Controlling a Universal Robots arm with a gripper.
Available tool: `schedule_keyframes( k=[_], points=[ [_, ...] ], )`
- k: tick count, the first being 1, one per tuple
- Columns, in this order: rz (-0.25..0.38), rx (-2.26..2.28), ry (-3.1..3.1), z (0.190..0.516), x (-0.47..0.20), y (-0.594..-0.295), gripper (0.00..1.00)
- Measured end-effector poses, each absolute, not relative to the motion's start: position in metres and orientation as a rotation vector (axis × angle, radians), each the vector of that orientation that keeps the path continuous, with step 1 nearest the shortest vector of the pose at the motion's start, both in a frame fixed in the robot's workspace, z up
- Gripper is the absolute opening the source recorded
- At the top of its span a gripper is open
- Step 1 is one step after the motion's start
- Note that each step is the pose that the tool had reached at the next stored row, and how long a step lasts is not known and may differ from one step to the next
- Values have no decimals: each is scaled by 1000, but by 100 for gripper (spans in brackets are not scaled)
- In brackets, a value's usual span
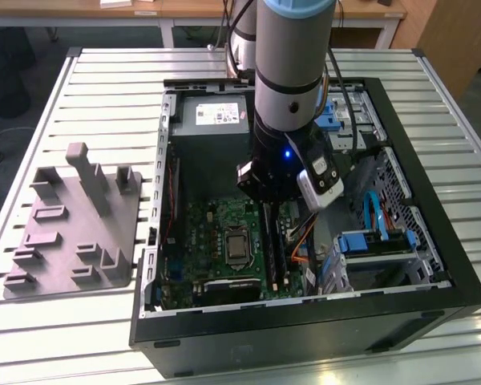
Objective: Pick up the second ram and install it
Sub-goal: 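Insert the second ram into the second slot, then press down the second ram until it locks into place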
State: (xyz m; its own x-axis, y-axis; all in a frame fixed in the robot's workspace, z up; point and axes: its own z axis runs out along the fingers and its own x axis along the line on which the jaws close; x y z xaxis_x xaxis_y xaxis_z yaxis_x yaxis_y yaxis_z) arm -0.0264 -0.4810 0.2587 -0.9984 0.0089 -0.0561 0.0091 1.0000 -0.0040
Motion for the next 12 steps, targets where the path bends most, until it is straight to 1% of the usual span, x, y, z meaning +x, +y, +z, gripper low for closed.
schedule_keyframes(
  k=[12],
  points=[
    [-7, 14, 3086, 257, -27, -480, 10]
  ],
)
